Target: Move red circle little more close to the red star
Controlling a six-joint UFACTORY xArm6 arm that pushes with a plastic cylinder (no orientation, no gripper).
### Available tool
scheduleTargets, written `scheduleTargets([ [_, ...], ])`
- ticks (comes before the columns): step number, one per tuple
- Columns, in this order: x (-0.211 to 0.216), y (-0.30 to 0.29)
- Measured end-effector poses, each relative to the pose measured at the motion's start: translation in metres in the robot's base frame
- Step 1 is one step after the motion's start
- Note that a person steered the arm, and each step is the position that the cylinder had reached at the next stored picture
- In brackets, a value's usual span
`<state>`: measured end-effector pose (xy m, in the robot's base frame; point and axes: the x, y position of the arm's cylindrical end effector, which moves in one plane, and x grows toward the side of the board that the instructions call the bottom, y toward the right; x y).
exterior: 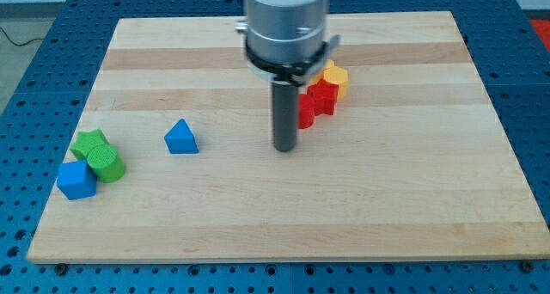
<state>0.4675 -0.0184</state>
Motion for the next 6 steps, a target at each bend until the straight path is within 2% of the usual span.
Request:
scheduleTargets([
  [2, -0.074, -0.018],
  [3, -0.077, -0.005],
  [6, -0.036, 0.02],
])
